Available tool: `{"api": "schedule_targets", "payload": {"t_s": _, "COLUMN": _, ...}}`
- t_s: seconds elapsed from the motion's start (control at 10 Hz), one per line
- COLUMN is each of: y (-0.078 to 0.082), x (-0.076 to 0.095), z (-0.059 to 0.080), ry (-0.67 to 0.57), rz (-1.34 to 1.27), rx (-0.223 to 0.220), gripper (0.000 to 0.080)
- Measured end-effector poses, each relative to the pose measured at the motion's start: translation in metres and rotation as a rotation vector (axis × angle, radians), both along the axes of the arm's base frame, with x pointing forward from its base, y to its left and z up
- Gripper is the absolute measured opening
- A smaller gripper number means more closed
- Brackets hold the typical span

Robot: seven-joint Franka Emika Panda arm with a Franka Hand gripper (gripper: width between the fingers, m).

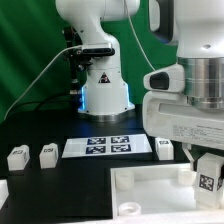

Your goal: Assemble one leg

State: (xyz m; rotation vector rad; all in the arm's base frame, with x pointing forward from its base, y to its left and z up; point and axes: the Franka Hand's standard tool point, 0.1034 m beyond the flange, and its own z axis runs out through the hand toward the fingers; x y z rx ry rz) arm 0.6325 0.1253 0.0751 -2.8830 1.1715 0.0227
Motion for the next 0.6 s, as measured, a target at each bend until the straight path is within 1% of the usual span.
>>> {"api": "schedule_targets", "payload": {"t_s": 0.1, "y": -0.0032, "x": 0.0019, "z": 0.0009, "ry": 0.004, "rz": -0.149, "rx": 0.009, "gripper": 0.0293}}
{"api": "schedule_targets", "payload": {"t_s": 0.3, "y": -0.0034, "x": 0.0026, "z": -0.0028, "ry": 0.017, "rz": -0.493, "rx": 0.035, "gripper": 0.0293}}
{"api": "schedule_targets", "payload": {"t_s": 0.5, "y": 0.0, "x": 0.0018, "z": -0.0042, "ry": 0.018, "rz": -0.824, "rx": 0.055, "gripper": 0.0293}}
{"api": "schedule_targets", "payload": {"t_s": 0.6, "y": 0.0002, "x": 0.0012, "z": -0.0045, "ry": 0.016, "rz": -0.936, "rx": 0.053, "gripper": 0.0293}}
